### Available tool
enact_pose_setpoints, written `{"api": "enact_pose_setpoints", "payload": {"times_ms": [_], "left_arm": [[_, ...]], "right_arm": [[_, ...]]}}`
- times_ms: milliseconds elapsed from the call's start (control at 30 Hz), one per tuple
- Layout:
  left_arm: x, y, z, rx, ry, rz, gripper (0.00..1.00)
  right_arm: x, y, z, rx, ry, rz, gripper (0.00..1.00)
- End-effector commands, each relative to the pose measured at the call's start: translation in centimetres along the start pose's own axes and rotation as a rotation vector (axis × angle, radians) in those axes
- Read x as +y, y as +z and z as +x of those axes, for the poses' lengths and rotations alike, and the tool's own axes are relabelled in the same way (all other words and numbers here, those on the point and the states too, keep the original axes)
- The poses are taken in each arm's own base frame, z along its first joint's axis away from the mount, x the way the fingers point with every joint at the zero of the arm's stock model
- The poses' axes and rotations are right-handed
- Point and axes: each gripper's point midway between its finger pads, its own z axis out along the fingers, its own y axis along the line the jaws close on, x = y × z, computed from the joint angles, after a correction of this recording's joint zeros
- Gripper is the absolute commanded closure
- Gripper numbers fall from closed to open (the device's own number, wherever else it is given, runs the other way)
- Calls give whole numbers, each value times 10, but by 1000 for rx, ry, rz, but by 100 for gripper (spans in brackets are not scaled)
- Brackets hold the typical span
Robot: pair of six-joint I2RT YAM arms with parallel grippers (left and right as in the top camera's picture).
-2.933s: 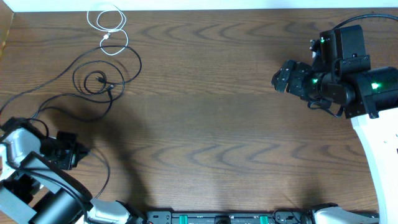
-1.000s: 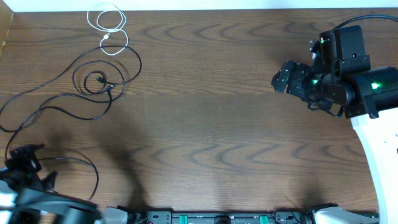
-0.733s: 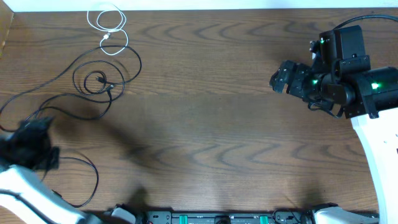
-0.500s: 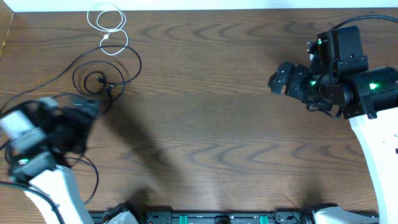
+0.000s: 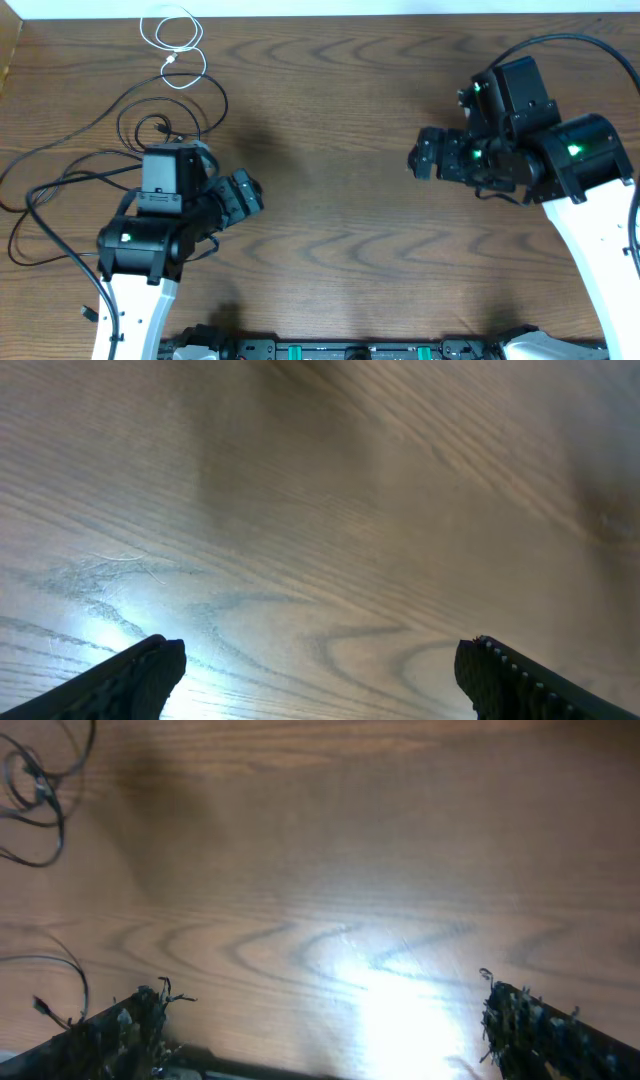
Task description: Untangle cables
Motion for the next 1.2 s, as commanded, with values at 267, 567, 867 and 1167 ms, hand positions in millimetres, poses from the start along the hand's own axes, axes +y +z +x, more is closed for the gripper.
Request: {"api": "enact_pose_setpoints", "payload": {"times_ms": [267,567,867,1167], "left_arm": [[2,1,-1,-12,33,-39,8],[2,1,-1,-12,33,-39,8],[3,1,-1,-12,32,-39,8],[2,1,-1,-12,32,-39,8]], "right_arm": [[-43,-89,54,-202,-64,86,1],[-69,-126,99,-342,-57,20,1],[-77,-134,112,-388,-58,-5,1],[-77,-134,112,-388,-58,-5,1]]}}
